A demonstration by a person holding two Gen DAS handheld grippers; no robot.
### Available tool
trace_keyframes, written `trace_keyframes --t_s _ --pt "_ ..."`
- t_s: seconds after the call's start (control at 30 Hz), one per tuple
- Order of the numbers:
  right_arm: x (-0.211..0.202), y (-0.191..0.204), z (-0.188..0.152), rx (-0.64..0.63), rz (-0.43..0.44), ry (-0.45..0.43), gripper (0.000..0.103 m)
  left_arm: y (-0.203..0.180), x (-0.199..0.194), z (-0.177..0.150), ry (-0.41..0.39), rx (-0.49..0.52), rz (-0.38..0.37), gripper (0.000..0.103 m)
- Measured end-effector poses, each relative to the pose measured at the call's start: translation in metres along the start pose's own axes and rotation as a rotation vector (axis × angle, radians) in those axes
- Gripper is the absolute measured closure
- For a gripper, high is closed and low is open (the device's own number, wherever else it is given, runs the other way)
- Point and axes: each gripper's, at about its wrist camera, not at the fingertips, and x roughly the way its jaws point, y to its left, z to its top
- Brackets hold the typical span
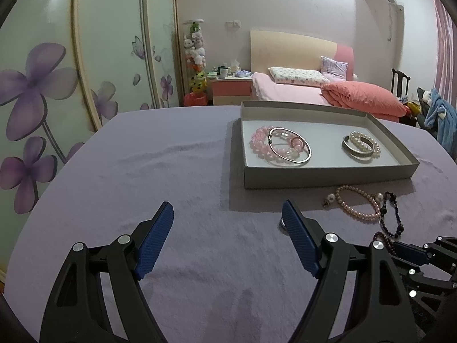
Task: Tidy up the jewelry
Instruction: 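Lower the right tool onto the dark red beaded strand and grasp it, then lift the dark red strand with the right tool while the left tool closes on the silver ring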
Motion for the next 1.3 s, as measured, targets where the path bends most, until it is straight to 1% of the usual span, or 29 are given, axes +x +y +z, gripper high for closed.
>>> trace_keyframes --t_s 0.1,0.17,0.27,0.3,0.4,0.43,0.5,0.6,0.63,0.7,0.77,0.8,0.83,0.87,0.93,0.97,1.0,1.3 --pt "-0.009 -0.005 -0.010 -0.014 0.015 0.011 0.087 -0.004 0.000 -0.002 0.010 0.018 -0.017 0.025" --pt "-0.014 -0.013 -0.015 -0.014 -0.006 0.017 0.088 -0.007 0.000 -0.003 0.020 0.030 -0.034 0.025" --pt "-0.018 -0.039 -0.018 0.022 -0.081 0.023 0.089 -0.012 0.001 -0.005 0.037 0.051 -0.064 0.025" --pt "-0.018 -0.053 -0.017 0.056 -0.115 0.025 0.089 -0.015 0.001 -0.006 0.046 0.058 -0.077 0.025" --pt "-0.013 -0.084 -0.008 0.141 -0.182 0.027 0.089 -0.022 0.004 -0.006 0.072 0.080 -0.106 0.025" --pt "-0.010 -0.091 -0.005 0.161 -0.191 0.025 0.089 -0.025 0.005 -0.007 0.079 0.090 -0.109 0.025" --pt "-0.003 -0.102 0.005 0.197 -0.195 0.019 0.089 -0.032 0.009 -0.008 0.093 0.112 -0.106 0.025" --pt "0.007 -0.107 0.018 0.220 -0.196 0.009 0.089 -0.042 0.020 -0.007 0.124 0.132 -0.093 0.025" --pt "0.010 -0.107 0.021 0.223 -0.197 0.003 0.089 -0.044 0.024 -0.006 0.135 0.132 -0.092 0.028" --pt "0.016 -0.106 0.028 0.224 -0.201 -0.006 0.089 -0.046 0.033 -0.002 0.157 0.124 -0.083 0.030" --pt "0.018 -0.104 0.031 0.217 -0.205 -0.013 0.089 -0.048 0.041 0.001 0.179 0.119 -0.078 0.038" --pt "0.019 -0.103 0.032 0.215 -0.205 -0.013 0.089 -0.050 0.047 0.002 0.200 0.119 -0.072 0.039" --pt "0.019 -0.103 0.032 0.218 -0.200 -0.014 0.089 -0.050 0.051 0.002 0.217 0.117 -0.070 0.044" --pt "0.019 -0.104 0.031 0.223 -0.194 -0.015 0.088 -0.049 0.054 0.001 0.230 0.109 -0.076 0.046" --pt "0.019 -0.105 0.031 0.233 -0.183 -0.016 0.088 -0.048 0.056 0.003 0.229 0.090 -0.073 0.049" --pt "0.019 -0.106 0.031 0.234 -0.182 -0.016 0.088 -0.048 0.057 0.003 0.230 0.085 -0.078 0.054" --pt "0.019 -0.105 0.030 0.234 -0.181 -0.016 0.088 -0.049 0.058 0.003 0.229 0.081 -0.085 0.056" --pt "0.019 -0.106 0.030 0.243 -0.171 -0.017 0.088 -0.048 0.059 0.004 0.231 0.079 -0.084 0.056"
